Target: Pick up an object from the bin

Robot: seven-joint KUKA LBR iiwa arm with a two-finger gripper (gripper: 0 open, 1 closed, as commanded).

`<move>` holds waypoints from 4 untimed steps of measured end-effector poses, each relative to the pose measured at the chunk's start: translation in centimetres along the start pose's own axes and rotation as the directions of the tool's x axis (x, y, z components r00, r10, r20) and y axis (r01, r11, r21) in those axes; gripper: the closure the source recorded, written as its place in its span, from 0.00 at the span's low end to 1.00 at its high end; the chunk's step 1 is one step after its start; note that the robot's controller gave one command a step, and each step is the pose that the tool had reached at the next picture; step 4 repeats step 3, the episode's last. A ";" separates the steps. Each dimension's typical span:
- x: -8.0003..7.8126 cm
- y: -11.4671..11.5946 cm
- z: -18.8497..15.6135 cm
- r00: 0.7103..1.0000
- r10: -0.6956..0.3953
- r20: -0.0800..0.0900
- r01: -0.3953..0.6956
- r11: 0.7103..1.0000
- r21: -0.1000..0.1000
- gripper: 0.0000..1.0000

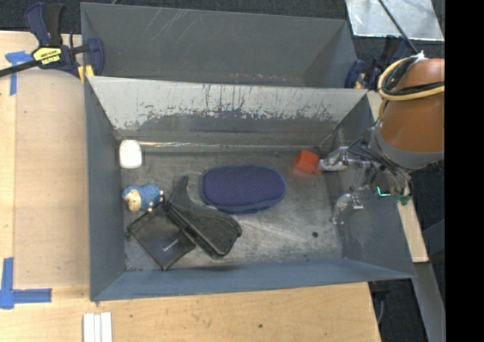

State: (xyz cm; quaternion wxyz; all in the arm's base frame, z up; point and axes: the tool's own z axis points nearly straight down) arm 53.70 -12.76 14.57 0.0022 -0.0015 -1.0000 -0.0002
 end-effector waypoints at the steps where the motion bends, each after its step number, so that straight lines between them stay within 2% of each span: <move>1: -6.3 0.4 4.1 0.996 0.088 0.009 -0.088 0.996 0.000 0.00; 2: -6.3 0.4 3.8 0.996 0.086 0.011 -0.086 0.996 0.001 1.00; 3: -6.1 1.0 -10.4 0.998 0.066 0.018 -0.066 0.998 0.002 1.00; 4: -6.1 1.0 -10.4 0.998 0.066 0.018 -0.066 0.998 0.002 1.00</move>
Offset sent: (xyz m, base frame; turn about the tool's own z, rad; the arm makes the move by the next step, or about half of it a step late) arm 0.0612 0.0038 -0.0395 0.0876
